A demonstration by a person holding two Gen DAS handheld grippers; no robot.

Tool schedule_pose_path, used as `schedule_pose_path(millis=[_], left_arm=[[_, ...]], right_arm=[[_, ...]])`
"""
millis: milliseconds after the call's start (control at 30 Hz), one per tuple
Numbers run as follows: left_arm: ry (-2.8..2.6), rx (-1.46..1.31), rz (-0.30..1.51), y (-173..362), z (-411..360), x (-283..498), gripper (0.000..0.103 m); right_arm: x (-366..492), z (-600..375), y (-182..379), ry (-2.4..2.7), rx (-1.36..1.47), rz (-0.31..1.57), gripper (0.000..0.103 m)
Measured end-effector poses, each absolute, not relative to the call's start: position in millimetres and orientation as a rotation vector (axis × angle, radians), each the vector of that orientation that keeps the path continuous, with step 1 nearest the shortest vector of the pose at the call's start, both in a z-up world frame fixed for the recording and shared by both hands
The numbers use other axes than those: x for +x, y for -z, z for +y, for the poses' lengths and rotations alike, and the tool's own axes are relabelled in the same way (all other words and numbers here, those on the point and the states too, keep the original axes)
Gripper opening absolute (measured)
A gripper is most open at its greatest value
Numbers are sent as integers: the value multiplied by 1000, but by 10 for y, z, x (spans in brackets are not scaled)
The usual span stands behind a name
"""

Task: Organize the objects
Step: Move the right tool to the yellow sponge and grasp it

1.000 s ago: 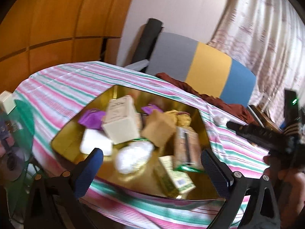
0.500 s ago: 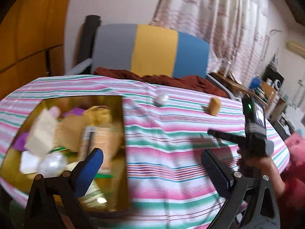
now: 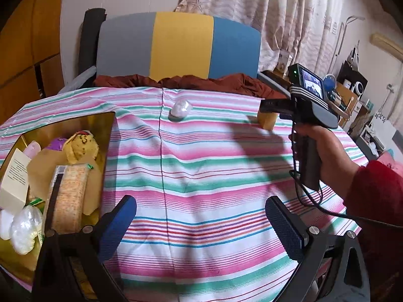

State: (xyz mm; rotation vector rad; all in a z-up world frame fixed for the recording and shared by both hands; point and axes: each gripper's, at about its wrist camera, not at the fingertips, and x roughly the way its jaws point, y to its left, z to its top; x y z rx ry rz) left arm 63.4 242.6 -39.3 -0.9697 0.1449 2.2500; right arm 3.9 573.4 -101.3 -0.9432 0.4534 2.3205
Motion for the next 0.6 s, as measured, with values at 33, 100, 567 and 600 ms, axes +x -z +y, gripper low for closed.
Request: schedule_pose_path(millis=[33, 100, 567, 600], left_arm=[[-2250, -974, 151, 403, 2442, 619, 103], [-2251, -985, 169, 423, 2475, 583, 103], [-2249, -1049, 170, 458, 2929, 150, 103], [-2254, -1051, 167, 452, 2983, 79, 103]], right_arm=[[26, 5761, 1047, -2336, -930, 463, 56], [22, 5804, 1099, -2360, -909, 472, 52], [243, 5766, 1196, -2388, -858, 525, 36], [253, 5753, 1194, -2388, -855, 521, 36]])
